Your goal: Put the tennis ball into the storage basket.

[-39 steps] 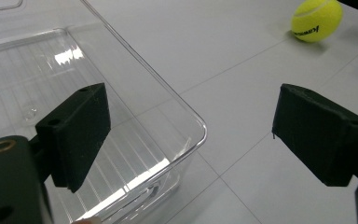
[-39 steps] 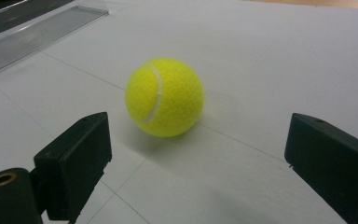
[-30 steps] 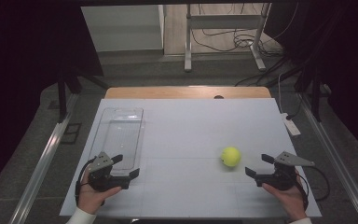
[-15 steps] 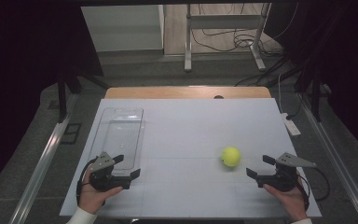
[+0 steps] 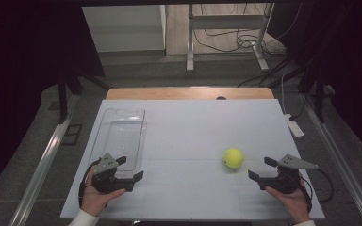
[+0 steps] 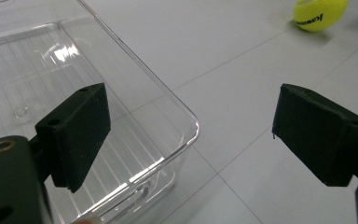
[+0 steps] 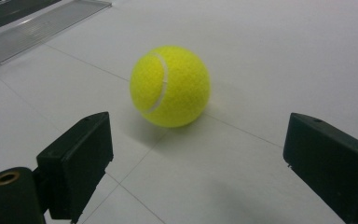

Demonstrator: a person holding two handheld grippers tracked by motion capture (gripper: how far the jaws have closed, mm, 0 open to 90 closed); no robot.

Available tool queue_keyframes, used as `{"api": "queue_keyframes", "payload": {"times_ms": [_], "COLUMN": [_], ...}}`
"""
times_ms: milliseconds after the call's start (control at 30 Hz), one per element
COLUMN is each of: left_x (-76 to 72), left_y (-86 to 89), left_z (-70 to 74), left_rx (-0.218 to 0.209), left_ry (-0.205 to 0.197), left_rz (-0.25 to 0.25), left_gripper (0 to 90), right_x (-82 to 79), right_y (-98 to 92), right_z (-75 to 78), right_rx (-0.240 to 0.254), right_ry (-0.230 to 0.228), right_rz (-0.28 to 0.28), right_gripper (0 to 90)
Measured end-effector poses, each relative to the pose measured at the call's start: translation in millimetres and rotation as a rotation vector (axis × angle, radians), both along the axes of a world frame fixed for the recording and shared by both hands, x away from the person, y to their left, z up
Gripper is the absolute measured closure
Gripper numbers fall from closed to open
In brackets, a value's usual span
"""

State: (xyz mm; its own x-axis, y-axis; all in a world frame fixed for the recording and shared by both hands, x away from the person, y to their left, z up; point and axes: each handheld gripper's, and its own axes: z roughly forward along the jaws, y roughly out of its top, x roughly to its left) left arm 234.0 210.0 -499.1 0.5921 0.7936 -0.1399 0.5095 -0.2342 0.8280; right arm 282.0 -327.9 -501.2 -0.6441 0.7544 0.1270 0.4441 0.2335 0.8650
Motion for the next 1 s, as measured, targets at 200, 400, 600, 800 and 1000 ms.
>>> {"api": "queue_keyframes", "payload": {"times_ms": [200,400,600,800,1000], "left_x": [-0.4,0.9,3.2,8.2,10.9], "left_y": [-3.8,-8.7,-15.4,-23.5,-29.6], "left_z": [4.7,9.7,14.7,20.1,21.6], "left_rx": [0.003,0.001,0.013,0.021,0.029], "left_ry": [-0.013,-0.022,-0.019,-0.024,-0.021], "left_rz": [-0.002,-0.011,-0.030,-0.056,-0.076], "left_gripper": [11.9,12.0,11.9,11.9,11.9], "right_x": [-2.1,-2.1,-2.6,-2.2,-2.1], "right_y": [-2.5,-5.1,-4.9,-4.5,-4.2], "right_z": [-0.6,-0.2,-0.2,-0.8,-1.5], "right_rx": [0.006,0.016,0.014,0.018,0.017], "right_ry": [0.003,0.004,0.003,0.003,0.004], "right_rz": [0.005,-0.005,-0.007,-0.004,0.000], "right_gripper": [8.5,8.5,8.6,8.5,8.5]}}
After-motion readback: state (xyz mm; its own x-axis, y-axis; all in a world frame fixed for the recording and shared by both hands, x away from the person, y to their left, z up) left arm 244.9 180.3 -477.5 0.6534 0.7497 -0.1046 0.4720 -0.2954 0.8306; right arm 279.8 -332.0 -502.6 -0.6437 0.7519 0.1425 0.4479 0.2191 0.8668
